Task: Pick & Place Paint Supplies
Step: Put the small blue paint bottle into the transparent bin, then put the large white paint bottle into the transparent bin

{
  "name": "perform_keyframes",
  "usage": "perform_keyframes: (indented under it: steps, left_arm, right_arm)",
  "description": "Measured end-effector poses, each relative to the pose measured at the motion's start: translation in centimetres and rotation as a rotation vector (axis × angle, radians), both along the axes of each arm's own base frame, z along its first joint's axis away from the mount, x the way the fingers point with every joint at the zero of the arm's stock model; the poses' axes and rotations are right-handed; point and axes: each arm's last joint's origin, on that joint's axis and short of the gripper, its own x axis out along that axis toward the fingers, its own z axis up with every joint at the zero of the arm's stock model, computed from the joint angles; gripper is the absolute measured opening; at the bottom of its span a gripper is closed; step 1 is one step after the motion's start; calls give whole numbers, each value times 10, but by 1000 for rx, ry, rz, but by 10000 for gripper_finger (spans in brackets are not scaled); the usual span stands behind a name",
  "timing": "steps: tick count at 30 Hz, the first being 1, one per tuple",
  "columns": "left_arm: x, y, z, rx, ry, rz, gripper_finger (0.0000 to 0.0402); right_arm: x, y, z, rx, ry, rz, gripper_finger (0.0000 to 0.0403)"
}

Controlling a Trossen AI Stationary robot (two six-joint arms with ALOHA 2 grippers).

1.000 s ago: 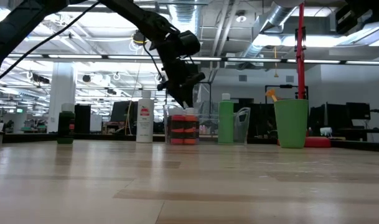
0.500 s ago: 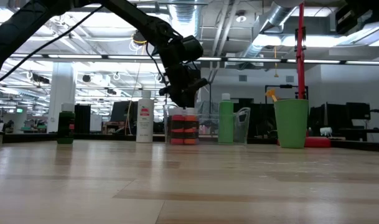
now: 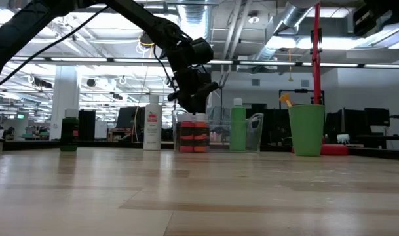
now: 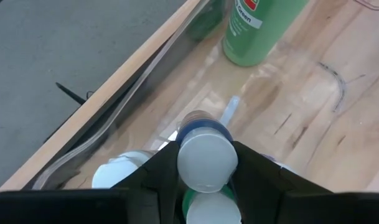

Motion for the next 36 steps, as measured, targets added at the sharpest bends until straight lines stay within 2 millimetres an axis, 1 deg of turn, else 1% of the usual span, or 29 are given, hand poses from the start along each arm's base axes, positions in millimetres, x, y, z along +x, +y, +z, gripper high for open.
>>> perform_keyframes:
  steps: [4, 12, 19, 21, 24, 27, 30, 32, 36]
  left_arm:
    - [0, 0, 0, 0, 0, 0, 126]
    - [0, 0, 1, 2, -3, 0, 142]
    - [0, 0, 1, 4, -6, 0, 145]
    - [-2, -1, 7, 13, -6, -13, 145]
    - [-4, -9, 25, 53, -25, -69, 145]
    - [-11, -20, 55, 100, -69, -125, 145]
    - [-30, -34, 96, 159, -114, -165, 148]
    - [-48, -42, 119, 189, -110, -167, 158]
    - [-85, -53, 153, 225, -83, -123, 194]
  right_arm:
    - [0, 0, 0, 0, 0, 0, 21]
    - [0, 0, 0, 0, 0, 0, 21]
    - [0, 0, 0, 0, 0, 0, 21]
    - [0, 0, 0, 0, 0, 0, 21]
    - [0, 0, 0, 0, 0, 0, 21]
    - [0, 0, 0, 0, 0, 0, 21]
    - [0, 0, 0, 0, 0, 0, 21]
    - [0, 0, 0, 0, 0, 0, 21]
    - [0, 0, 0, 0, 0, 0, 21]
